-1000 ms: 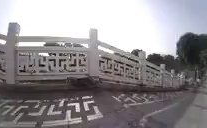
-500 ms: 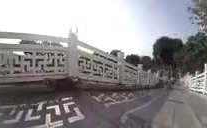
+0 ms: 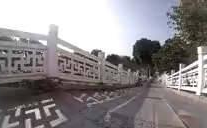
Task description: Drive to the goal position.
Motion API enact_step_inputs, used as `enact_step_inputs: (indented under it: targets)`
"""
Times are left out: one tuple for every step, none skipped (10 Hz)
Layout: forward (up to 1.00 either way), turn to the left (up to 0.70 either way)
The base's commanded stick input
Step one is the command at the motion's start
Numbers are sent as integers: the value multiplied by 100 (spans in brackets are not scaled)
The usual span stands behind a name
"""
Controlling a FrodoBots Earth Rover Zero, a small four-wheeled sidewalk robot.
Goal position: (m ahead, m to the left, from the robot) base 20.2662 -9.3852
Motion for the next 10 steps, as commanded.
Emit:
enact_step_inputs:
  targets:
    - [0, -43]
    - [0, -37]
    - [0, -1]
    - [9, 0]
    - [34, 0]
    - [44, 0]
    - [44, 0]
    - [44, 0]
    - [44, 0]
    - [45, 0]
